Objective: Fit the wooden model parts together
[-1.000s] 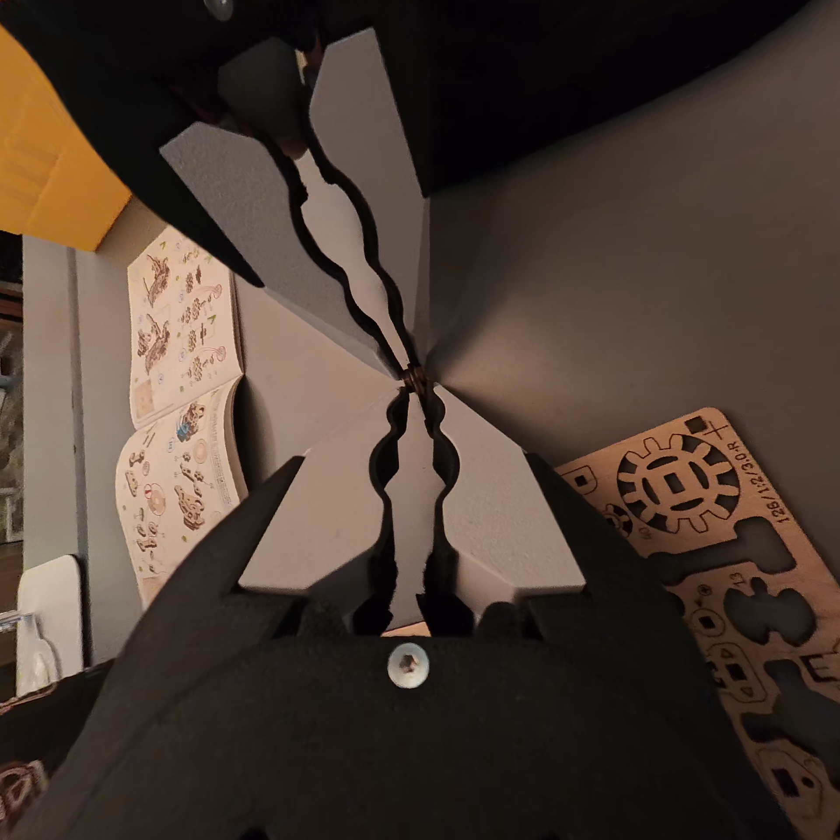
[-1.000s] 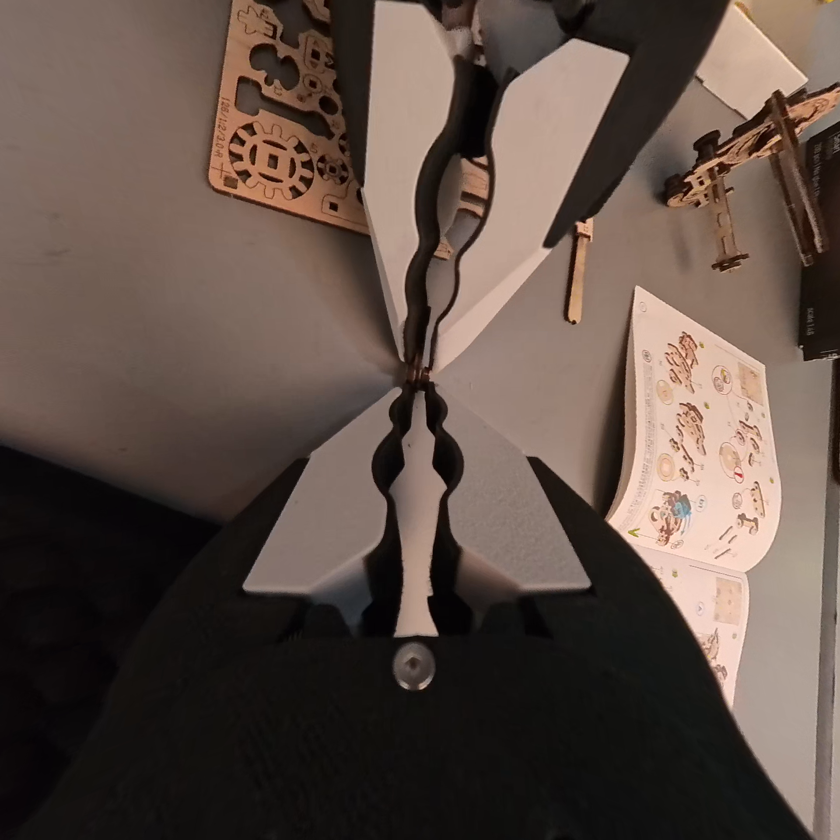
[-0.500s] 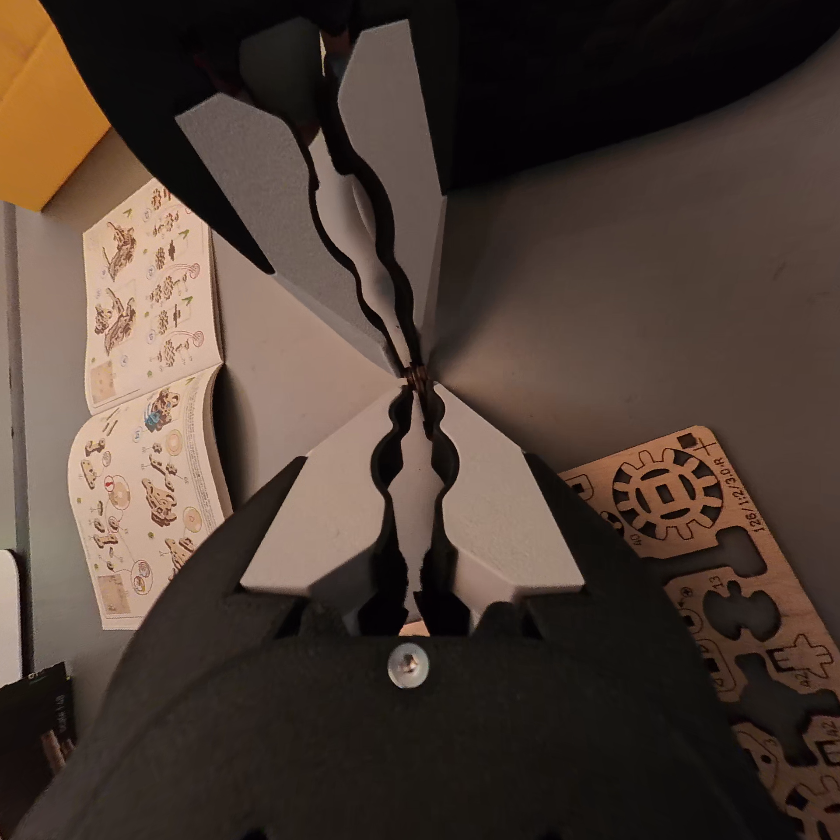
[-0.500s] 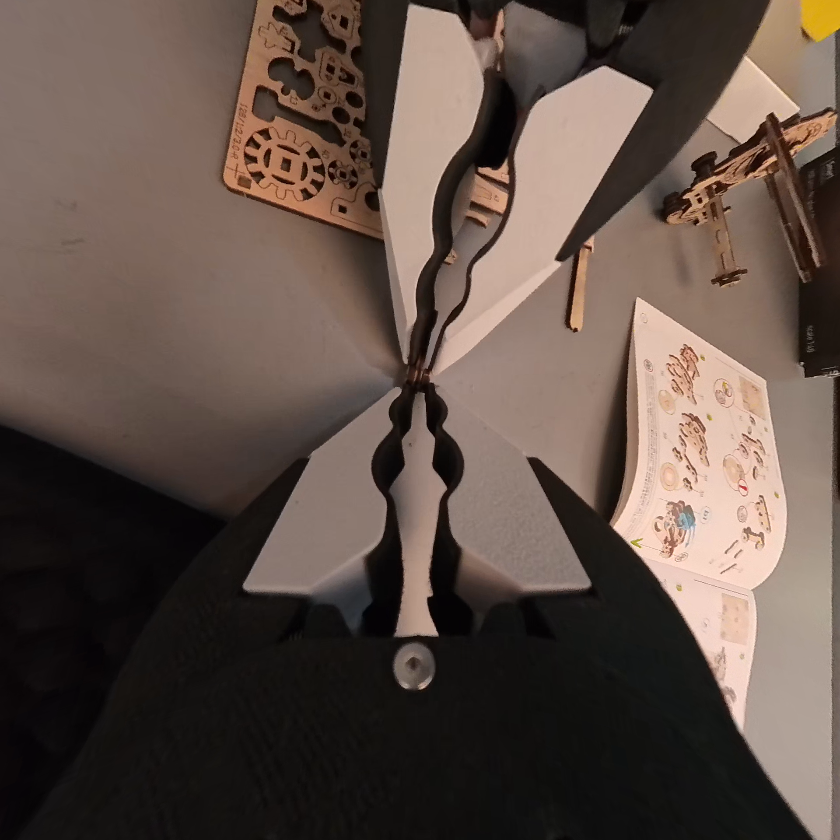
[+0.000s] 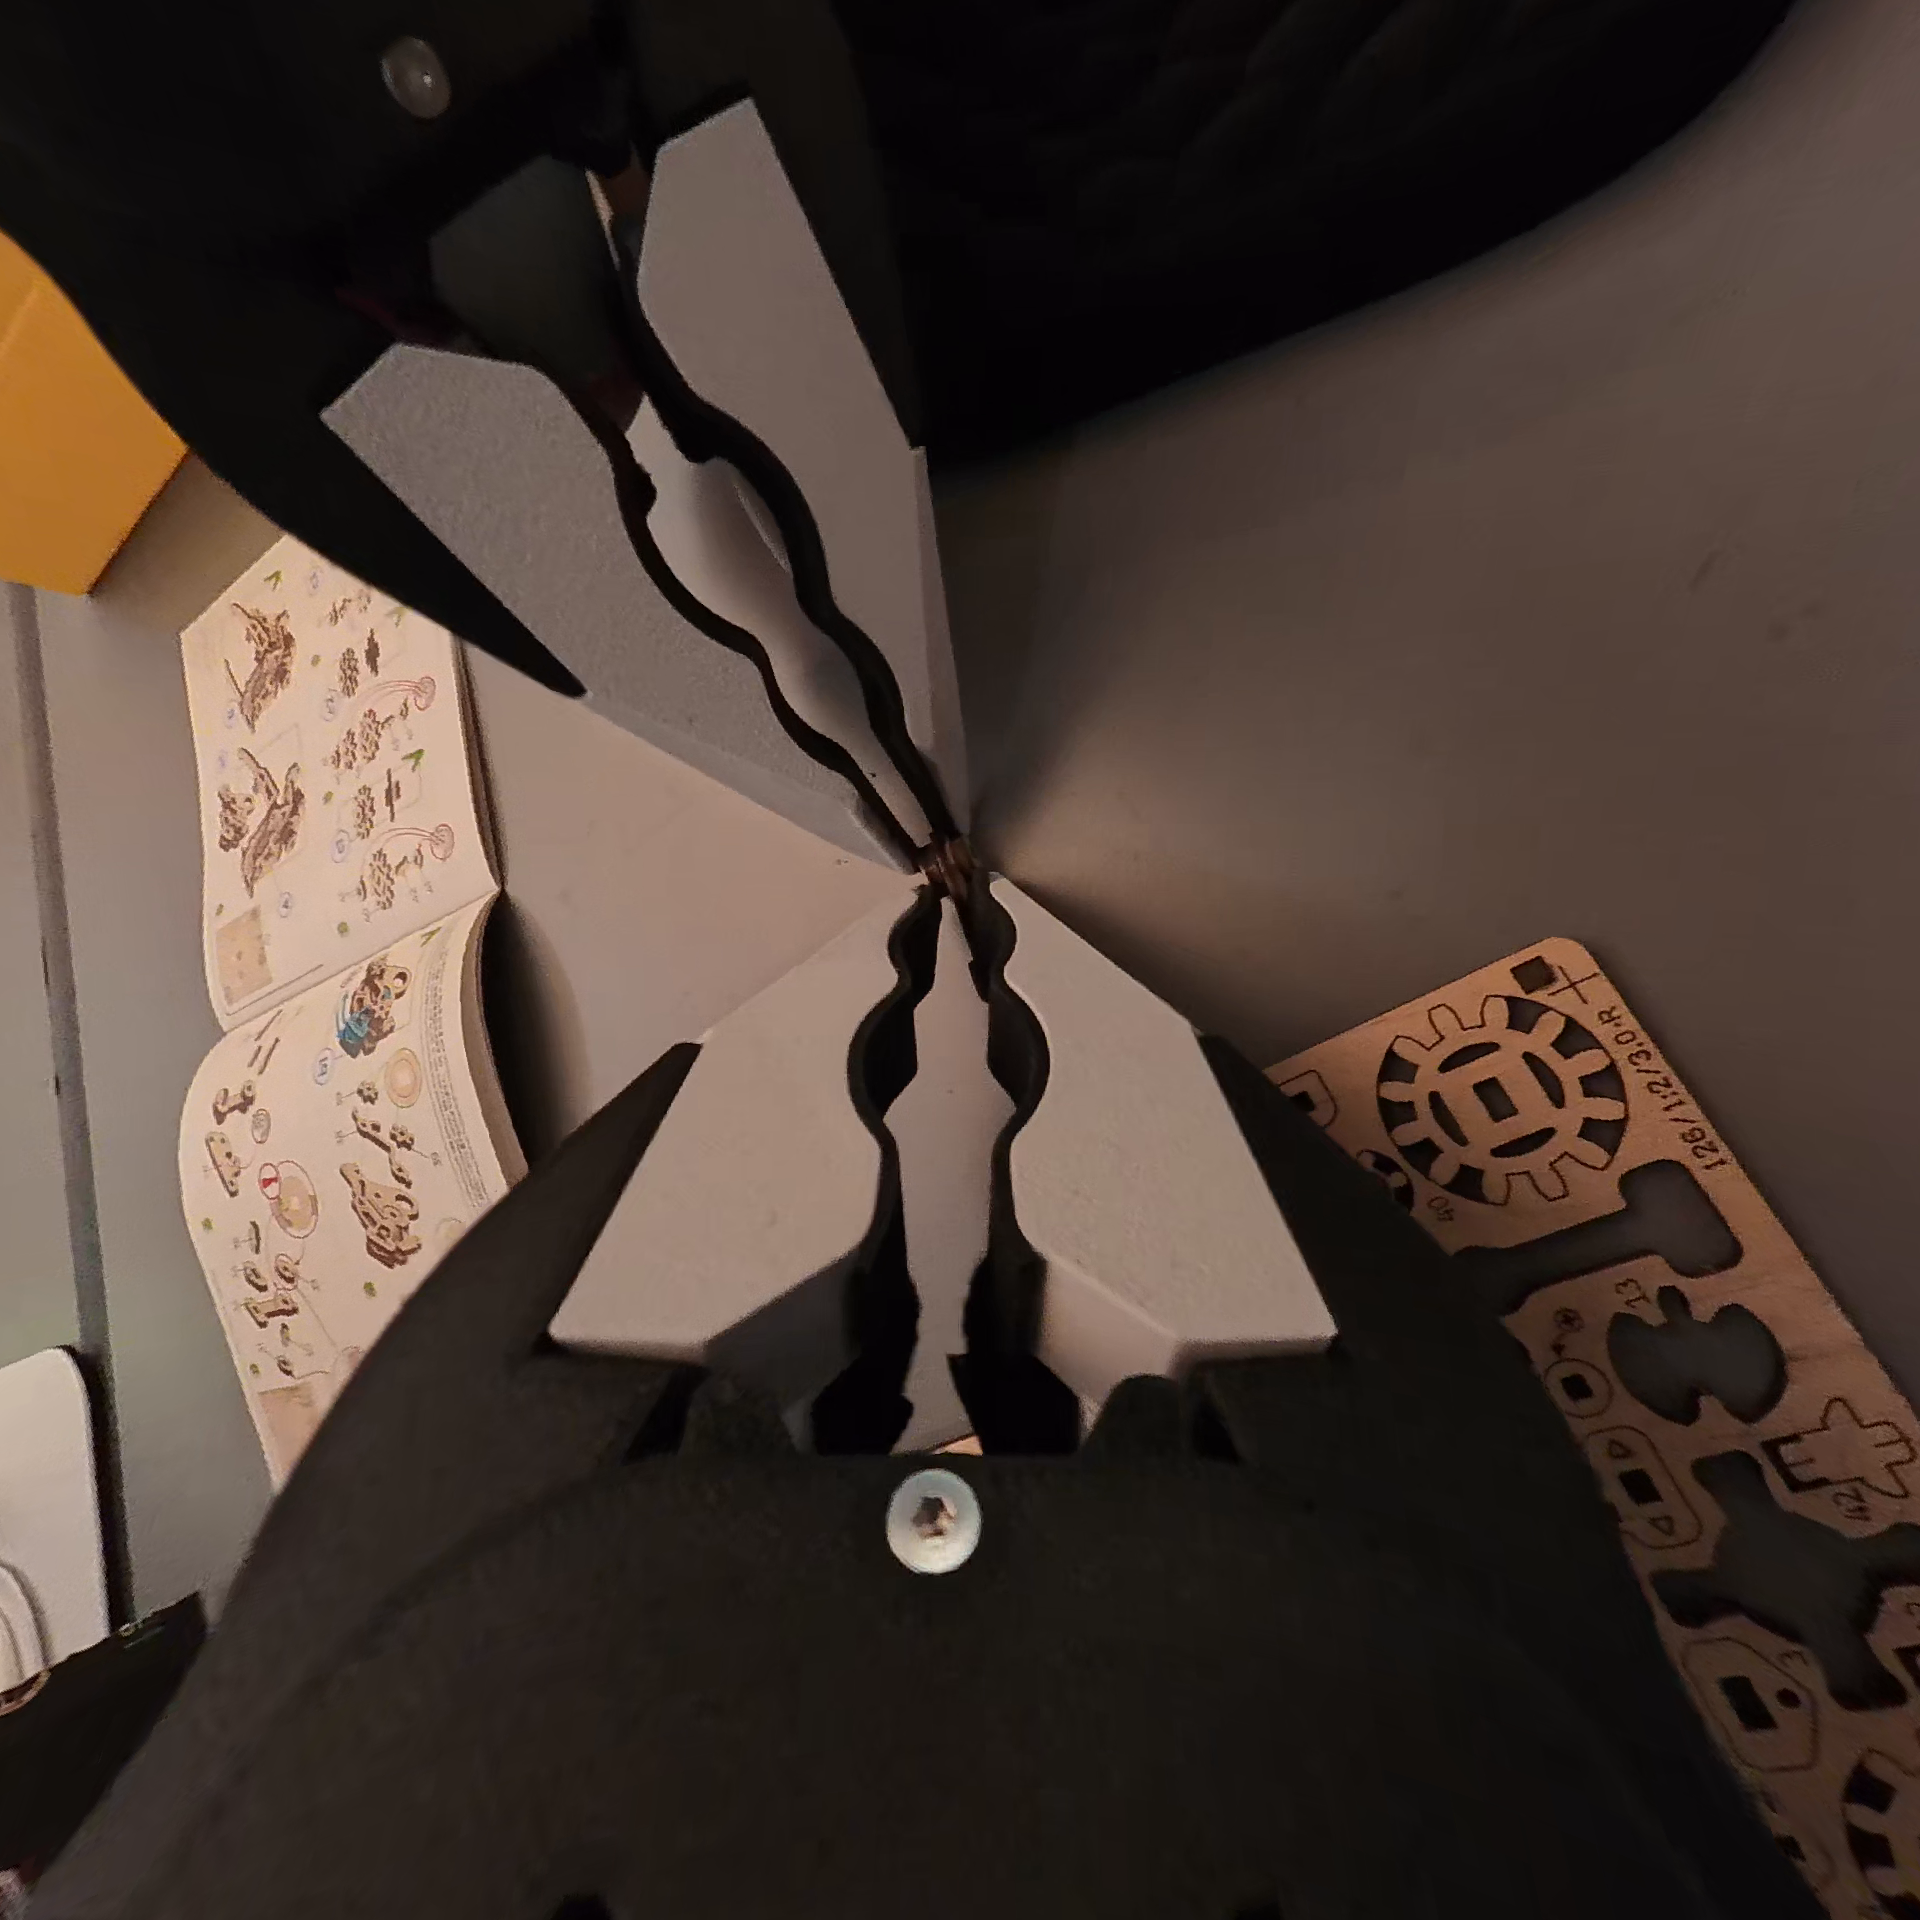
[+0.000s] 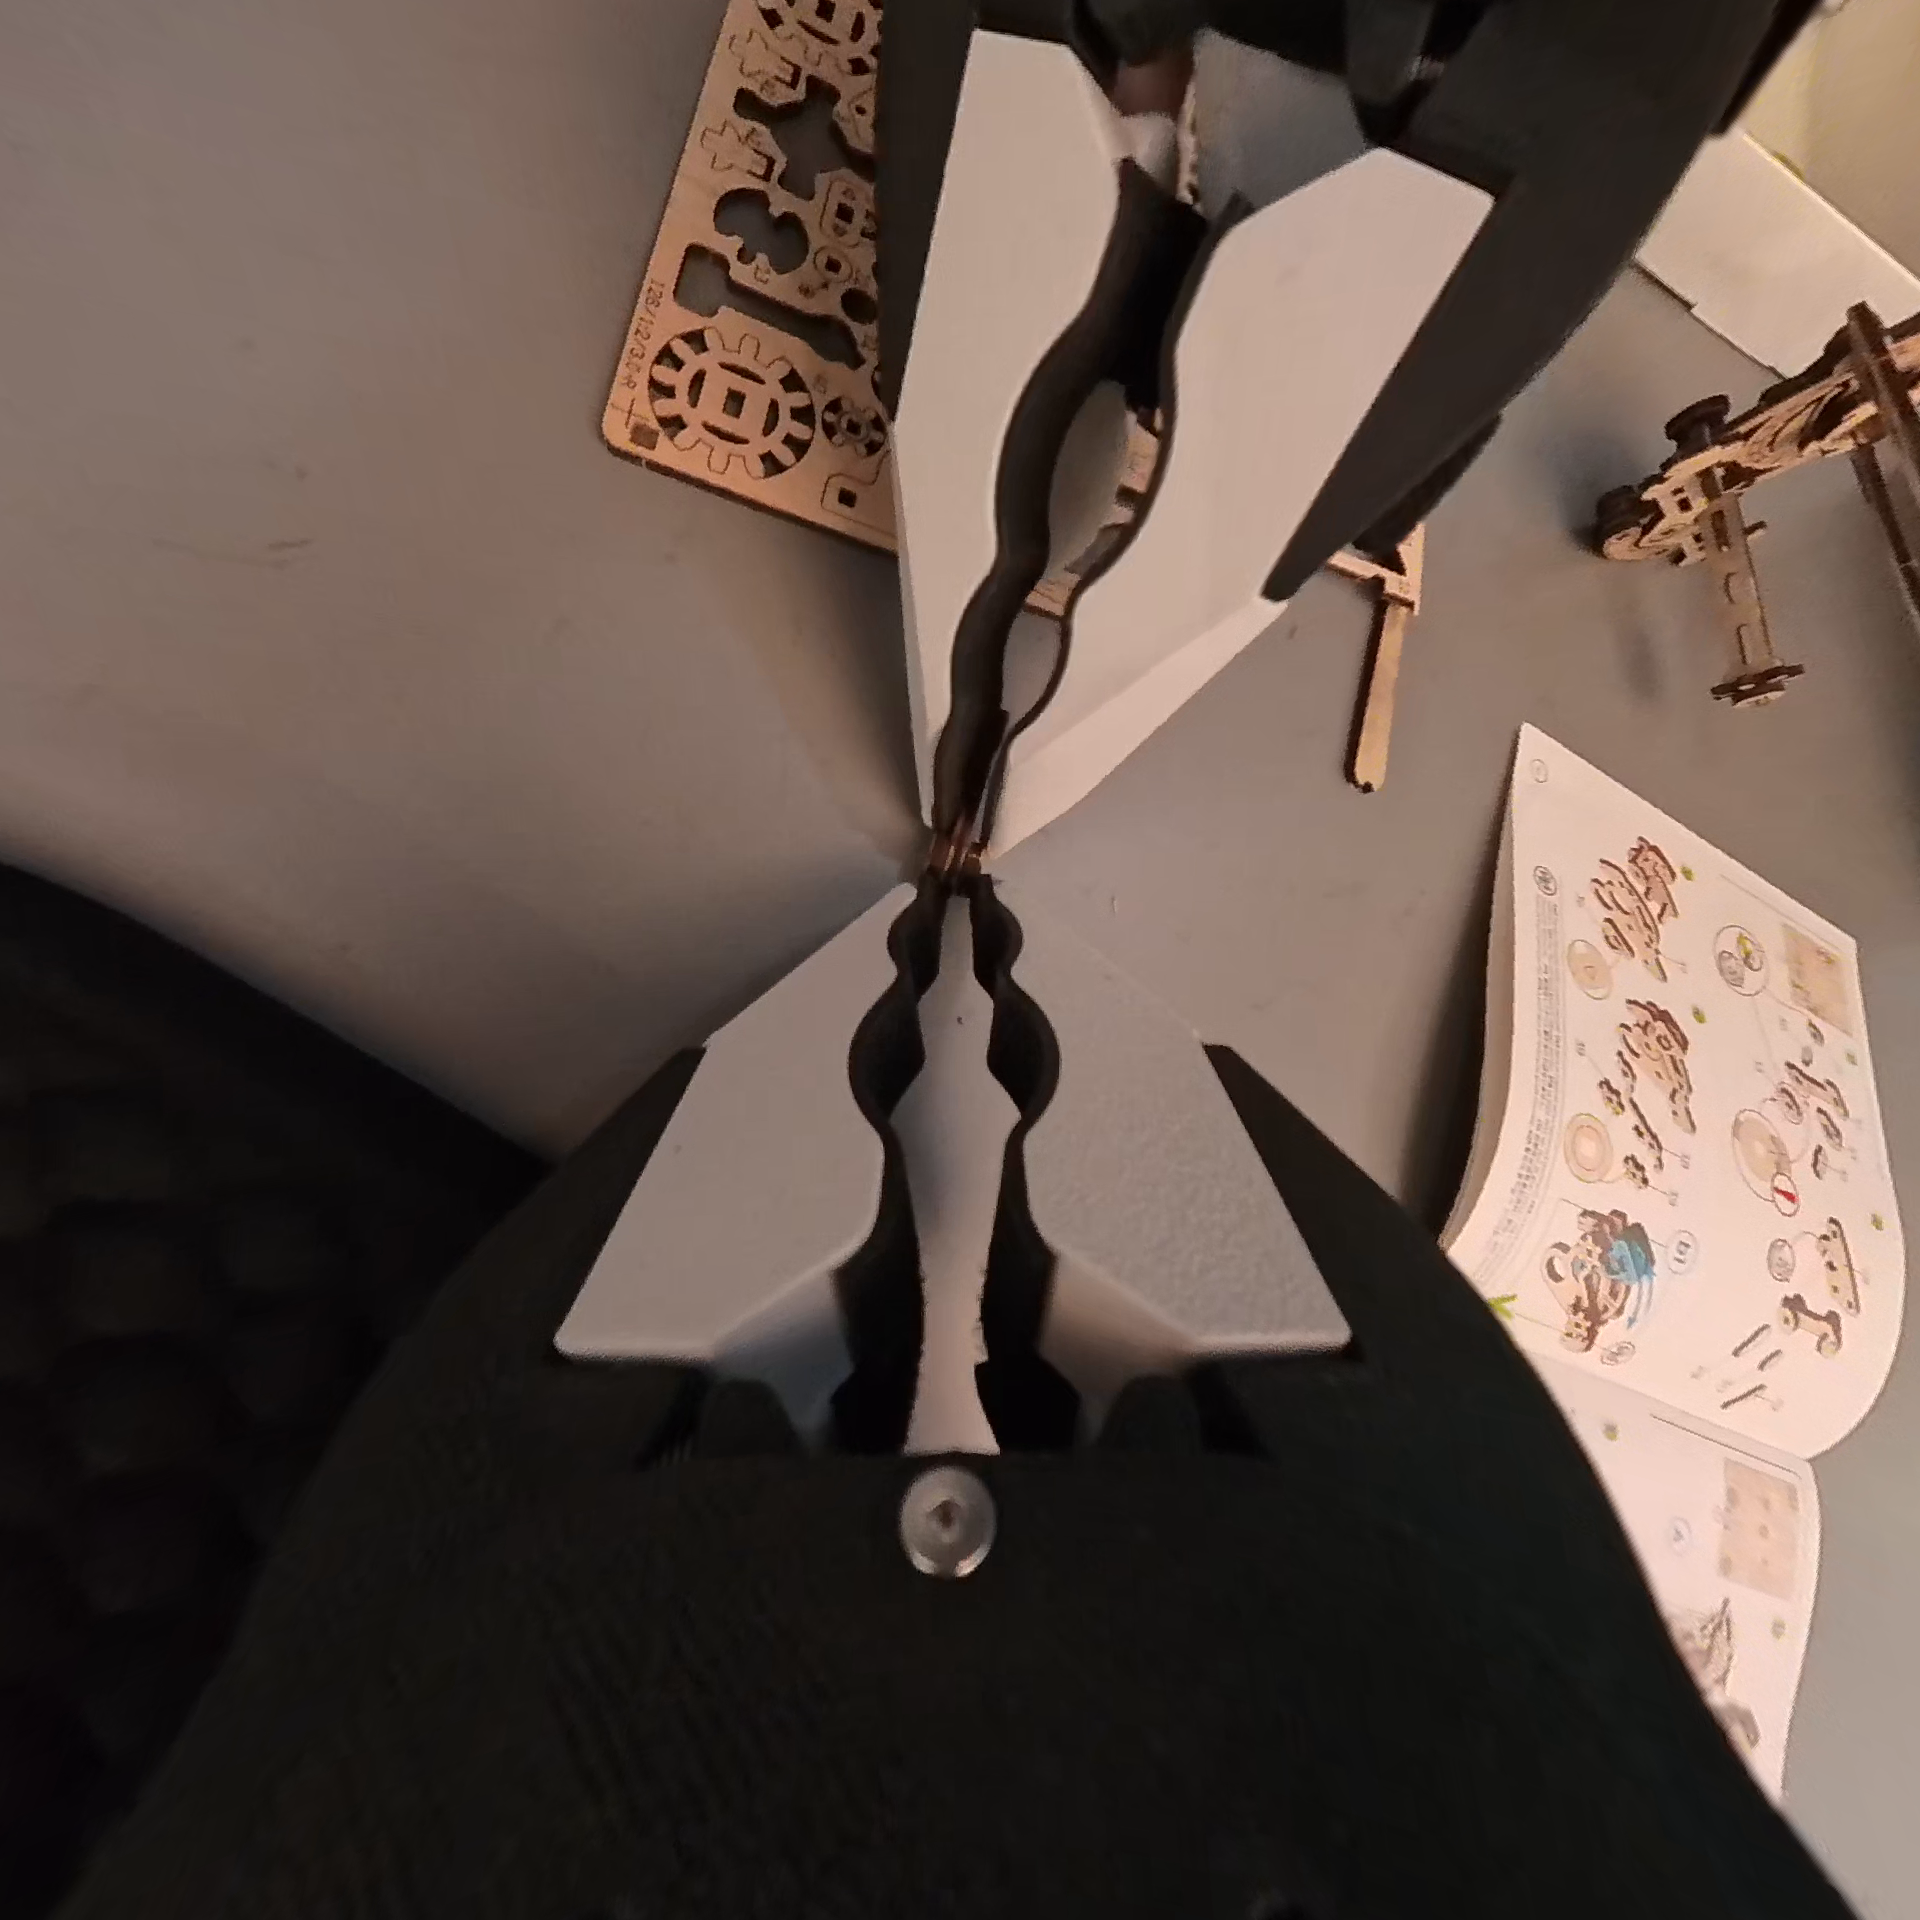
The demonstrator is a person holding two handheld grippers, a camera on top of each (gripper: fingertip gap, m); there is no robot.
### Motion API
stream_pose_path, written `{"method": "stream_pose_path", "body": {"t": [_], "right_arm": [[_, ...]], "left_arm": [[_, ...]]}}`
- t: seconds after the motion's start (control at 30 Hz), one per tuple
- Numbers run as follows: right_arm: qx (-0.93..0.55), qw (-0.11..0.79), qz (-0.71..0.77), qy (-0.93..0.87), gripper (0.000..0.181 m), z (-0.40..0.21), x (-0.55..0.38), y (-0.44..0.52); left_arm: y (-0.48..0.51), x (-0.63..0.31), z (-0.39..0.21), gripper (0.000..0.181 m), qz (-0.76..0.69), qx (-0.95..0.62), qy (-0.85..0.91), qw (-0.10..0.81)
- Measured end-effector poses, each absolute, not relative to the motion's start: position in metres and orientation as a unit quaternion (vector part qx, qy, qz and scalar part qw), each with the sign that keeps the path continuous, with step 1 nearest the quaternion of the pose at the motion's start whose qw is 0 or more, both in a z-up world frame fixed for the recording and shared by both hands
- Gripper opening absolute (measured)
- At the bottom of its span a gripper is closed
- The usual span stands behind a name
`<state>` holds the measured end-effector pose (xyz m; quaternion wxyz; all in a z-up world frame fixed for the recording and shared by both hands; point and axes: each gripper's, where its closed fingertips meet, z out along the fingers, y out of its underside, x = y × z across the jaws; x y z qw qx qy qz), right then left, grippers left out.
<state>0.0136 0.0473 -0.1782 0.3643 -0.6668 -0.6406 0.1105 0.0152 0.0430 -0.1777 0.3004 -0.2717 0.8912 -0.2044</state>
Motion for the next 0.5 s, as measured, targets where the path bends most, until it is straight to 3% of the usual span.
{"method": "stream_pose_path", "body": {"t": [0.03, 0.2, 0.5], "right_arm": [[-0.676, 0.363, 0.106, -0.632, 0.005, -0.1783, 0.0139, 0.0487], [-0.671, 0.373, 0.053, -0.639, 0.005, -0.178, 0.0137, 0.0492], [-0.706, 0.333, 0.052, -0.623, 0.005, -0.1782, 0.0126, 0.0477]], "left_arm": [[0.0441, 0.0153, -0.1778, 0.005, -0.203, -0.277, 0.888, 0.305], [0.0447, 0.0153, -0.1774, 0.005, -0.18, -0.252, 0.884, 0.35], [0.0424, 0.0135, -0.1779, 0.0, -0.175, -0.267, 0.894, 0.315]]}}
